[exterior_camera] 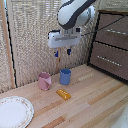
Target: Caressingly guide your clamp towards the toast. Compassionately possess the toast with your clamp. Gradually tag the toast up from the worktable. Complaisantly, cruise the held-toasty-pillow to your white crockery. Last but notably, liberate the toast onto the shiny white tableware.
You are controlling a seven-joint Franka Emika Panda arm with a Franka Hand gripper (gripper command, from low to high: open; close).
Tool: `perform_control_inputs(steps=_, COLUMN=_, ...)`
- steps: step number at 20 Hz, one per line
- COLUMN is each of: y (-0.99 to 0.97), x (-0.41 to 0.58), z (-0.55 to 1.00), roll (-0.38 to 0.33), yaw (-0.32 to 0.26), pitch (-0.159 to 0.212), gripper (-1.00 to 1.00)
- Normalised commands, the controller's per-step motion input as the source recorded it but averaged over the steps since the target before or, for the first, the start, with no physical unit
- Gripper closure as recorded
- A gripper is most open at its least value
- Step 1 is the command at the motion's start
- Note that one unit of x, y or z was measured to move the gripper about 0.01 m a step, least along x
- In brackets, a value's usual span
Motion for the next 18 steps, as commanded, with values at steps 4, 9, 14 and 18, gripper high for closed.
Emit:
perform_control_inputs(steps=4, y=0.20, x=-0.189, z=-0.23, roll=-0.012, yaw=0.108, pitch=0.037, gripper=-1.00)
perform_control_inputs(steps=9, y=0.27, x=-0.237, z=-0.25, roll=-0.022, yaw=0.132, pitch=0.023, gripper=-1.00)
perform_control_inputs(steps=14, y=0.21, x=-0.141, z=-0.36, roll=-0.036, yaw=0.115, pitch=0.006, gripper=-1.00)
perform_control_inputs(steps=18, y=0.06, x=-0.176, z=-0.51, roll=-0.042, yaw=0.048, pitch=-0.008, gripper=-1.00)
